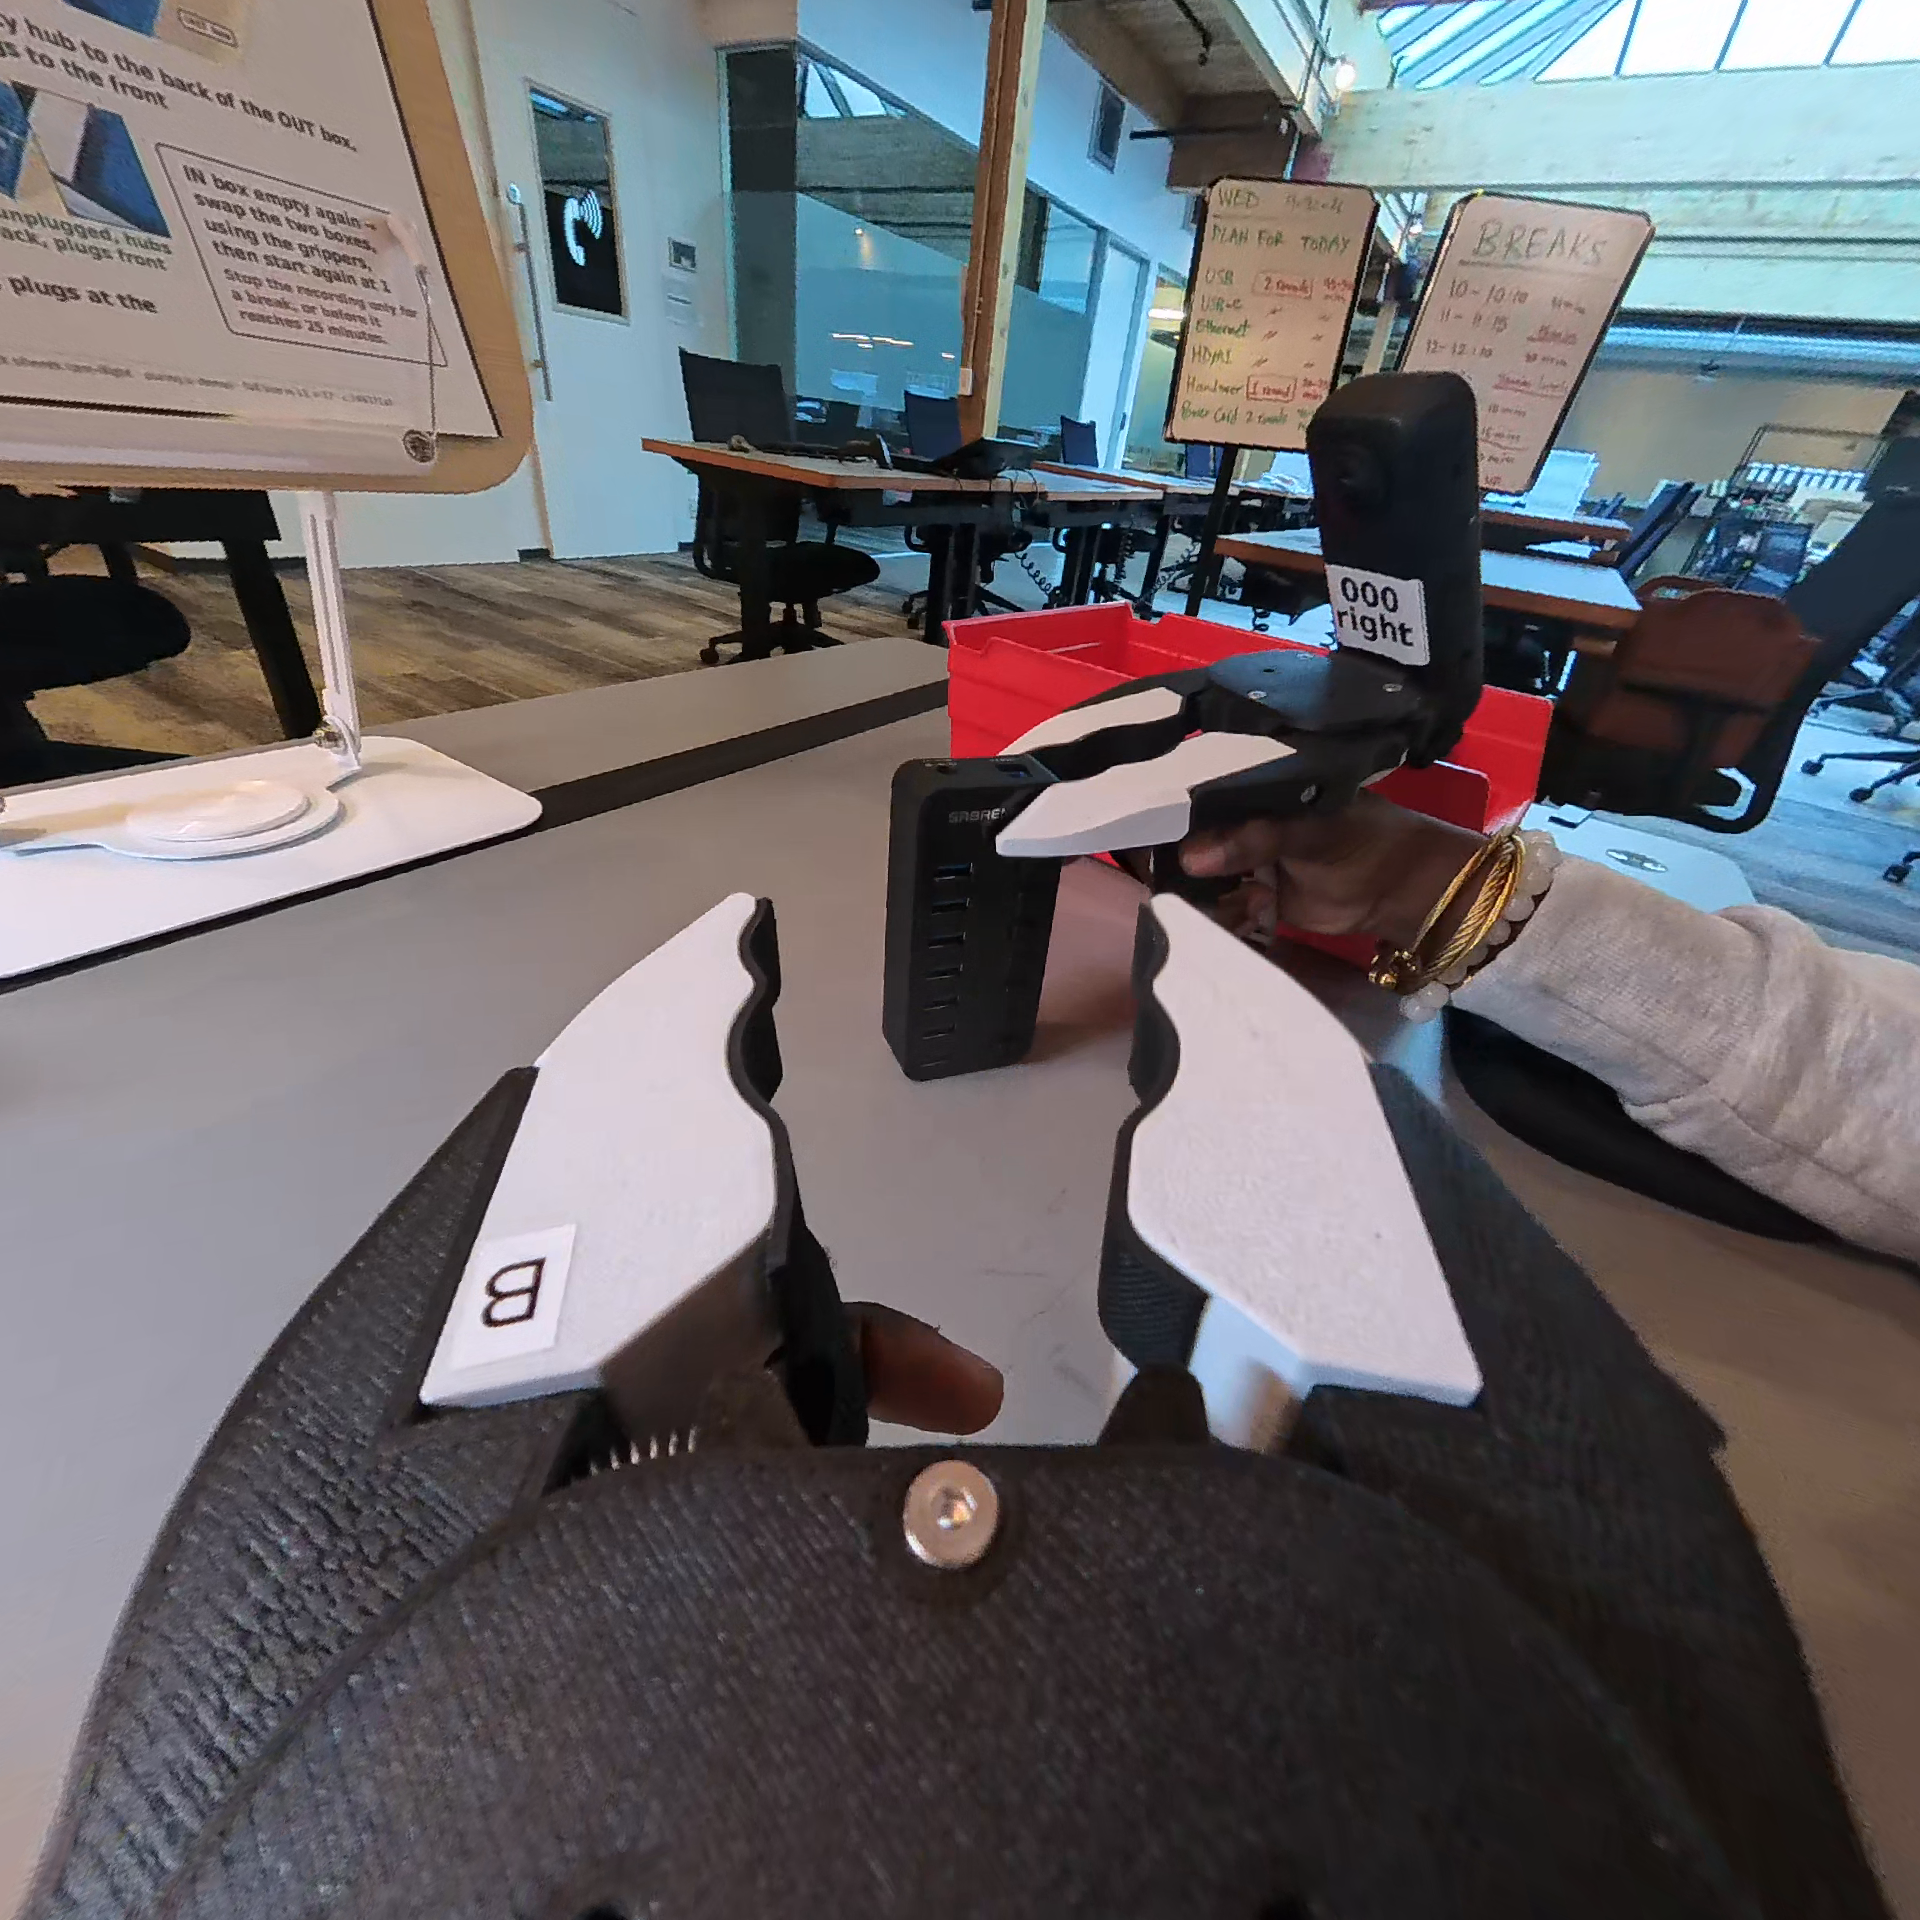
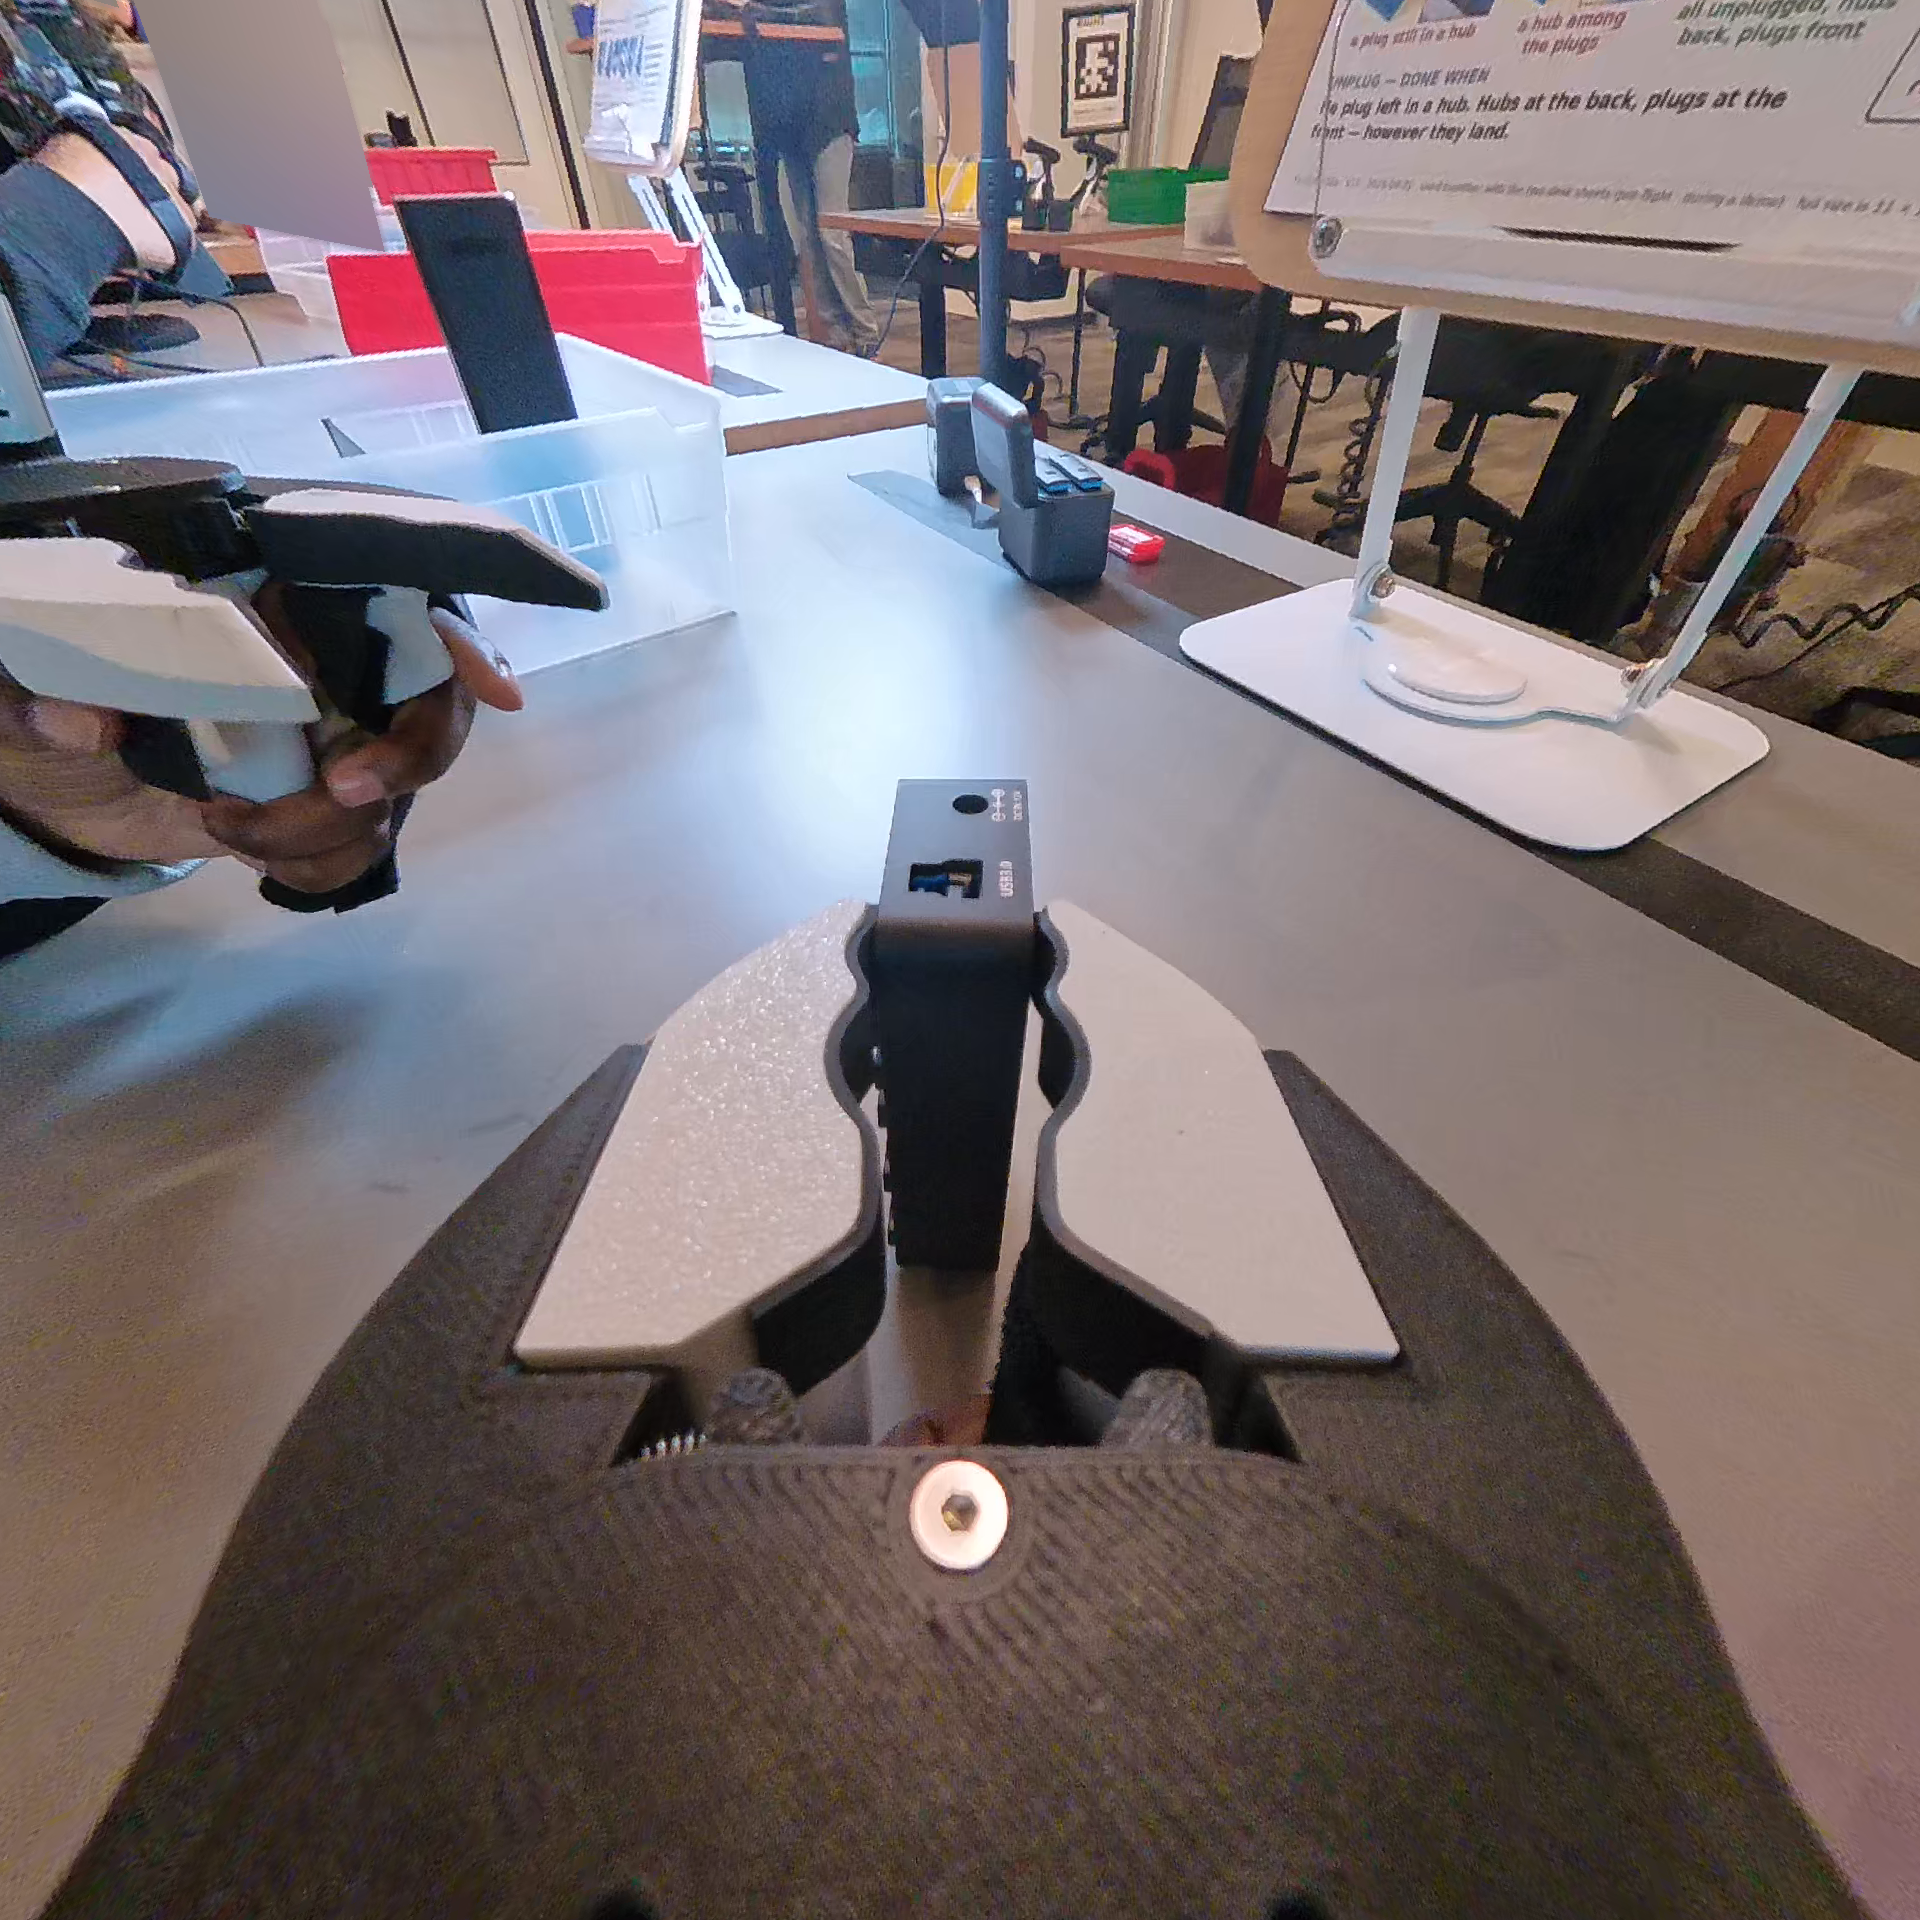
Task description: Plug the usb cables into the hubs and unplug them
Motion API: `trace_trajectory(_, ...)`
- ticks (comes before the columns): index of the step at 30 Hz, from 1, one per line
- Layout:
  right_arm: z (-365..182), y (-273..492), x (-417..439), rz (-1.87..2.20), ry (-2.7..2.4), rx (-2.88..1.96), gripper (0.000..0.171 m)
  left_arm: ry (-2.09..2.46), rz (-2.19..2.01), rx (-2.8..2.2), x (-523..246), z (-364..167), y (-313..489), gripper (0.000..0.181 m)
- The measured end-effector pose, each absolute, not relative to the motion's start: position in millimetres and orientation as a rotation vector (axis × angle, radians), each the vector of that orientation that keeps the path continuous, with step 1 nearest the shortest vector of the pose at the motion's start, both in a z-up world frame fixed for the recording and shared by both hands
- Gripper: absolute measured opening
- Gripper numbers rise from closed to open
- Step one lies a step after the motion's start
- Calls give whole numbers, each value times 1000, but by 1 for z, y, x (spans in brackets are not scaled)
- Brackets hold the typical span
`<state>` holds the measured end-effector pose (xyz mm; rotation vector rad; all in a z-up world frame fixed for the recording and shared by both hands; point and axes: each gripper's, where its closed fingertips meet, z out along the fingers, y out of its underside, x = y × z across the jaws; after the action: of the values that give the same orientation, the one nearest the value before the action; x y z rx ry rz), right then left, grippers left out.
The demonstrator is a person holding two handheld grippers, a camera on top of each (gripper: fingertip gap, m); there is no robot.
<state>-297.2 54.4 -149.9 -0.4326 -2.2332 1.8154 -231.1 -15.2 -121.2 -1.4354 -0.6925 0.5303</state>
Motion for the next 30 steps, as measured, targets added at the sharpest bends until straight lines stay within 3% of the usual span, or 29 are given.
trace_trajectory(13,-107,58,-289,1990,-1968,-376,46,-637,620,-1535,-228,-125,-11,66)
trace_trajectory(18,-93,67,-292,2036,-1857,-395,46,-671,650,-1586,-200,-76,-29,65)
trace_trajectory(21,-86,72,-293,2081,-1801,-417,45,-755,752,-1550,-169,-34,-88,60)
trace_trajectory(24,-85,72,-294,2076,-1789,-419,44,-1055,943,-1569,-143,-30,-198,58)
trace_trajectory(26,-87,70,-294,2062,-1796,-415,44,-1372,1089,-1607,-123,-58,-281,43)
trace_trajectory(30,-92,67,-295,2041,-1816,-410,44,-1769,998,-1800,-109,-136,-351,42)
